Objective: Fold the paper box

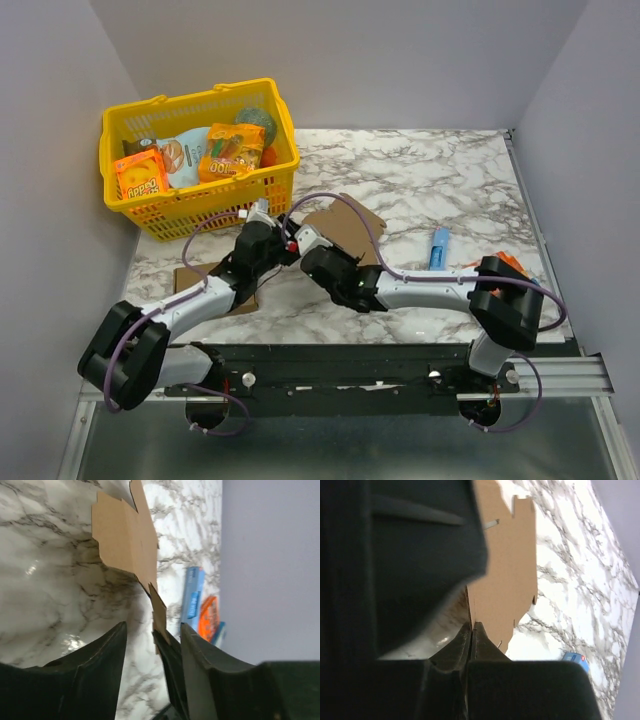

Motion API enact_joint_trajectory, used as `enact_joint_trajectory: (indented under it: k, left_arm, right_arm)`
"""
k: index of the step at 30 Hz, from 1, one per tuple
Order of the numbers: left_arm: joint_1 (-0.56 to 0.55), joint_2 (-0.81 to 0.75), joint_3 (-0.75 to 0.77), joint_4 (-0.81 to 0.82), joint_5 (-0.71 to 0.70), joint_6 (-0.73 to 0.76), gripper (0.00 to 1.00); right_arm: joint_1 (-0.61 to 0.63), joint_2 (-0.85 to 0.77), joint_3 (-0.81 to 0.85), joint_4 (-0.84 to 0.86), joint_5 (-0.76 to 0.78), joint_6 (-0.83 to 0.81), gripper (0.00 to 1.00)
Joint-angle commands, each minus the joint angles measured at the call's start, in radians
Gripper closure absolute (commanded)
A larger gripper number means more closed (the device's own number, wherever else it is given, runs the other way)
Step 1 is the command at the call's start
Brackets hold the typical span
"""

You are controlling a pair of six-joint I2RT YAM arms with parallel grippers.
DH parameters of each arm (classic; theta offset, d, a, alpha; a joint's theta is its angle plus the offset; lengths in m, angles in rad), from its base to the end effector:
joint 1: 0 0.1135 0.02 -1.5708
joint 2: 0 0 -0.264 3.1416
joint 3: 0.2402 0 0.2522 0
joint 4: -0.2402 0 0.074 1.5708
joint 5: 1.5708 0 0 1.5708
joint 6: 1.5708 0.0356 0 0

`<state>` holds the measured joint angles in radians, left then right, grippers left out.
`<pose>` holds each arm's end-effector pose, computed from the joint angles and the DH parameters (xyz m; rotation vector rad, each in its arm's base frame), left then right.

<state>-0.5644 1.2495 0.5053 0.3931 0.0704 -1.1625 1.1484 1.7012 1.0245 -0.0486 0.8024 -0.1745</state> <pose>0.2186 -0.1414 0.2045 -0.5753 2.0432 -1.1755 0.1696 0.3149 0.2031 -0.9412 1.8398 -0.3337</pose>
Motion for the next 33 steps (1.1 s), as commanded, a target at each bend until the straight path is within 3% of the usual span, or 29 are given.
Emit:
enact_joint_trajectory:
  k: [1,6,9,13,15,22,26,29,33]
  left_arm:
    - [0.064,-0.084,0.029,0.003,0.054,0.043,0.28]
    - [0.204,-0.261,0.053,-0.153,0.043,0.148,0.1]
    - [0.297,-0.353,0.076,-0.245,0.063,0.227,0.05]
    - [0.415,-0.406,0.081,-0.28,0.17,0.274,0.05]
    - [0.451,-0.407,0.081,-0.287,0.207,0.297,0.05]
    - [0.471,-0.312,0.116,-0.3,0.406,0.479,0.06]
    - [0.457,-0.272,0.162,-0.353,0.488,0.581,0.12]
    - [0.405,-0.272,0.186,-0.422,0.419,0.636,0.13]
    - [0.37,-0.251,0.19,-0.432,0.397,0.629,0.13]
  right_arm:
    - [-0.01,-0.066,0.029,-0.02,0.061,-0.02,0.99]
    - [-0.032,-0.192,0.071,-0.173,-0.057,0.009,0.99]
    - [-0.093,-0.261,0.124,-0.325,-0.245,0.082,0.99]
    - [-0.255,-0.348,0.175,-0.448,-0.7,0.171,0.99]
    - [-0.314,-0.373,0.187,-0.483,-0.855,0.225,0.99]
    - [-0.535,-0.293,0.181,-0.563,-1.414,0.265,0.99]
    - [-0.585,-0.184,0.197,-0.658,-1.514,0.218,0.99]
    - [-0.627,-0.149,0.218,-0.68,-1.474,0.222,0.99]
    - [-0.752,-0.126,0.238,-0.652,-1.716,0.282,0.99]
